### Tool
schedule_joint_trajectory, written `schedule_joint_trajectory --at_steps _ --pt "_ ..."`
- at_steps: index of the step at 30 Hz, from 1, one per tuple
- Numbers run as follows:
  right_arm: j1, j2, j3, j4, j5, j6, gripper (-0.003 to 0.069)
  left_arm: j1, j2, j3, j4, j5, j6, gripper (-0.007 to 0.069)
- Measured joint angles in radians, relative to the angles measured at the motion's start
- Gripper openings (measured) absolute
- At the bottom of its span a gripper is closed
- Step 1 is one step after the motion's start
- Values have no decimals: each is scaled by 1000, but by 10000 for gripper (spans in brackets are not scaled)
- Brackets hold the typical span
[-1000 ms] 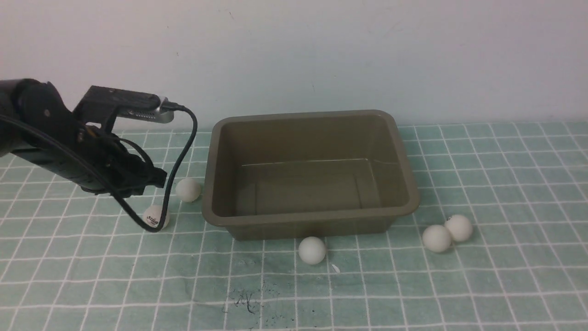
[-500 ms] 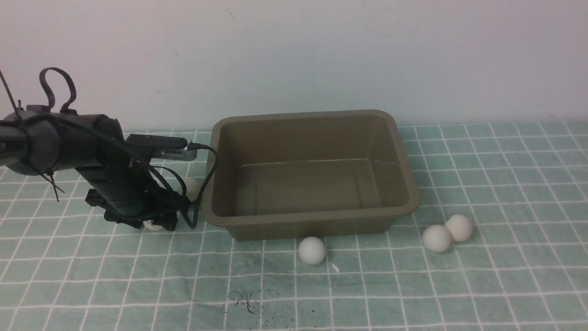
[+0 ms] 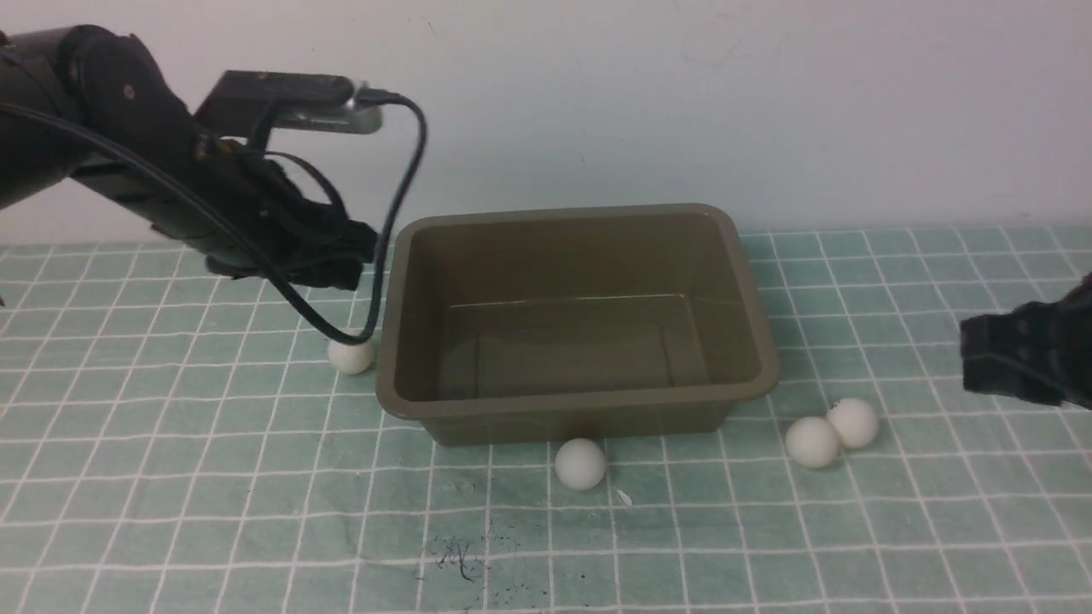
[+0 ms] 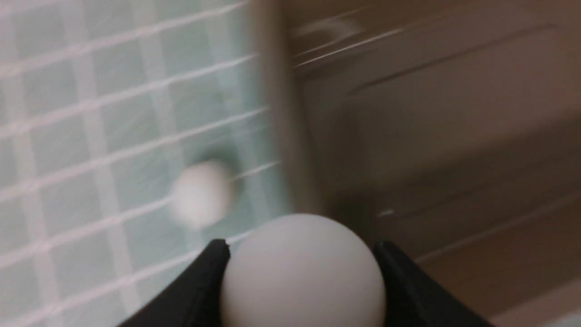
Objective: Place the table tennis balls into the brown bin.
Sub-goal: 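Drop the ball into the bin, then reach for and grasp a ping pong ball on the table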
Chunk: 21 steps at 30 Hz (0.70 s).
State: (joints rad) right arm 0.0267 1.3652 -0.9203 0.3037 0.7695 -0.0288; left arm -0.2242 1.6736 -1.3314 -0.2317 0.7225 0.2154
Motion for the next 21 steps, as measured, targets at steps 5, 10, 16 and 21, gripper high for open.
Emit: schedule_joint_trajectory --at_steps 5,10,16,21 --pt "0 198 -93 25 -18 -9 400 -113 73 -21 -47 -39 47 363" --pt "15 349 -163 49 -48 -9 551 -140 179 -104 -42 27 4 540" --pt "31 519 -227 60 -69 -6 578 -70 170 -281 125 186 -178 496" --pt "32 582 -253 48 -71 10 347 94 136 -339 270 264 -268 67"
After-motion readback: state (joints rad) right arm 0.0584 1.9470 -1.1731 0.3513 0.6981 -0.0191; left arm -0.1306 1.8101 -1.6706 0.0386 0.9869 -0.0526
